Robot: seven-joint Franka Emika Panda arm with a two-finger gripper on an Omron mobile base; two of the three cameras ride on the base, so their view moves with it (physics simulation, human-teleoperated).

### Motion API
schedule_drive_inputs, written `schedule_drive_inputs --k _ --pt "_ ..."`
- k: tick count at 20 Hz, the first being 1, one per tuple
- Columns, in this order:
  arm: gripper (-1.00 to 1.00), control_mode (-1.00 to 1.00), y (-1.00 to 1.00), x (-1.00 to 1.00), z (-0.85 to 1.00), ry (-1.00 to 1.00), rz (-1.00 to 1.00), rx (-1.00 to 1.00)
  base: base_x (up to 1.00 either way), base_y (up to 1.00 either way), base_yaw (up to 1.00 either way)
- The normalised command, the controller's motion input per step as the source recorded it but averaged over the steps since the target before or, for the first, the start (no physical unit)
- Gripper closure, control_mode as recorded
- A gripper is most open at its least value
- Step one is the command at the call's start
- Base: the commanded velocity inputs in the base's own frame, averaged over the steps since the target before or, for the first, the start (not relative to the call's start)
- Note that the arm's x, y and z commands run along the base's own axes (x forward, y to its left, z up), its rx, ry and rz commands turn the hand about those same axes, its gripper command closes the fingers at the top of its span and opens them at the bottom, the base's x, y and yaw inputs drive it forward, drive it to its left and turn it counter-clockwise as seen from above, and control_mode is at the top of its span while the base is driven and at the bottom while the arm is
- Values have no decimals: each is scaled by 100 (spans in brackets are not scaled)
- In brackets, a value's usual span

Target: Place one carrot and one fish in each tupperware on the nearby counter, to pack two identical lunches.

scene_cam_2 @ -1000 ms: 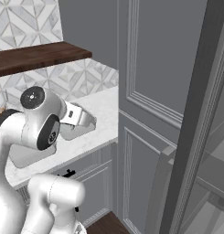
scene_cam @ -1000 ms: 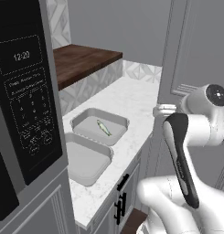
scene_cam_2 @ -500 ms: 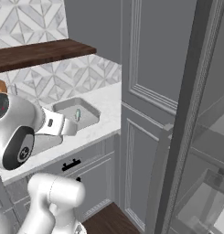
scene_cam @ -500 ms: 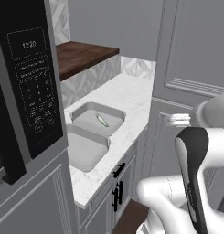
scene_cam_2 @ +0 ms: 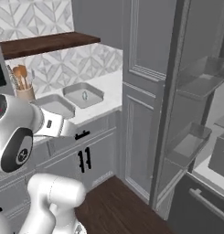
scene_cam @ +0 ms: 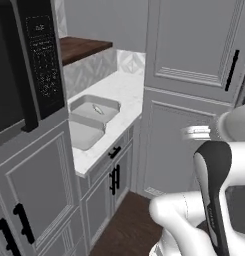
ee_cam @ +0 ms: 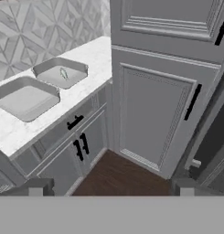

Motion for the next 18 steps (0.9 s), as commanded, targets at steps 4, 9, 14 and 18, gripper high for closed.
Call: schedule_drive_inputs --k 4,9,14,18 --pt "-100 100 0 0 0 0 0 0 -92 -12 -48" --pt "-100 100 0 0 0 0 0 0 -37 -41 -56" --pt "-100 100 0 0 0 0 0 0 0 -62 -55" --pt "-100 100 0 0 0 0 0 0 1 -69 -54"
